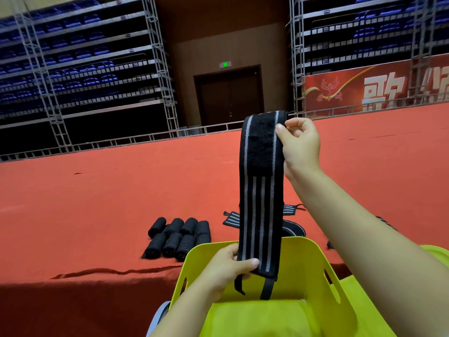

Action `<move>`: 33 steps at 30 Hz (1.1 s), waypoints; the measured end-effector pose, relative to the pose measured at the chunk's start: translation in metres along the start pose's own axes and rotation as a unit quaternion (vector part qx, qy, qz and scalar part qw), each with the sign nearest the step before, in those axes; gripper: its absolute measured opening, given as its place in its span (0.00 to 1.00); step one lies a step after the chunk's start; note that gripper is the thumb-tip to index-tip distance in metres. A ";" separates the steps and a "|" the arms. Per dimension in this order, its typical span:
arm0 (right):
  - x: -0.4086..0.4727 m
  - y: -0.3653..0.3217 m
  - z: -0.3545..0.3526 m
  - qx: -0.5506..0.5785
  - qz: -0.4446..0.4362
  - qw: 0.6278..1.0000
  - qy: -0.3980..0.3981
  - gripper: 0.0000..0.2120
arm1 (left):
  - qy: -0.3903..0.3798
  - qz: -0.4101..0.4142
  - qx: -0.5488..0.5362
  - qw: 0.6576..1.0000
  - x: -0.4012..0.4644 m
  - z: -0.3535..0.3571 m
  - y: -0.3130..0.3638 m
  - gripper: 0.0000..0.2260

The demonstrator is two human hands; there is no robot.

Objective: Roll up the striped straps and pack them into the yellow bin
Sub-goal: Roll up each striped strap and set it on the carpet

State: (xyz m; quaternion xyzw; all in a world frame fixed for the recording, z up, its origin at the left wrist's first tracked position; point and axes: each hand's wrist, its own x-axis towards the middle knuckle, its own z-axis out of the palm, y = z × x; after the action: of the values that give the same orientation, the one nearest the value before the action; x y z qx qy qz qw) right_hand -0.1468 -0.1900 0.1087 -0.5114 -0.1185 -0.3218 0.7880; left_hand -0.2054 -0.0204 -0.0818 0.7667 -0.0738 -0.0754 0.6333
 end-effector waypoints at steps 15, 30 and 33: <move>-0.112 0.033 -0.074 0.052 0.079 0.950 -0.297 0.11 | -0.103 0.064 -0.331 0.936 -0.001 -0.014 0.084 0.33; -0.104 0.016 -0.082 -0.104 0.119 0.956 -0.248 0.15 | 0.080 0.096 -0.090 0.988 -0.031 0.037 0.058 0.08; -0.103 0.011 -0.079 -0.136 0.089 0.963 -0.214 0.05 | 0.039 0.076 -0.060 0.995 -0.043 0.040 0.050 0.09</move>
State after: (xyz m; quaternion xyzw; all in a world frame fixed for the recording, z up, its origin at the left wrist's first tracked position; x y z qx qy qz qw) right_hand -0.2298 -0.2174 0.0125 -0.6788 -0.1933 -0.1468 0.6930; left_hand -0.2564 -0.0590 -0.0395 0.7221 -0.1020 -0.0011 0.6842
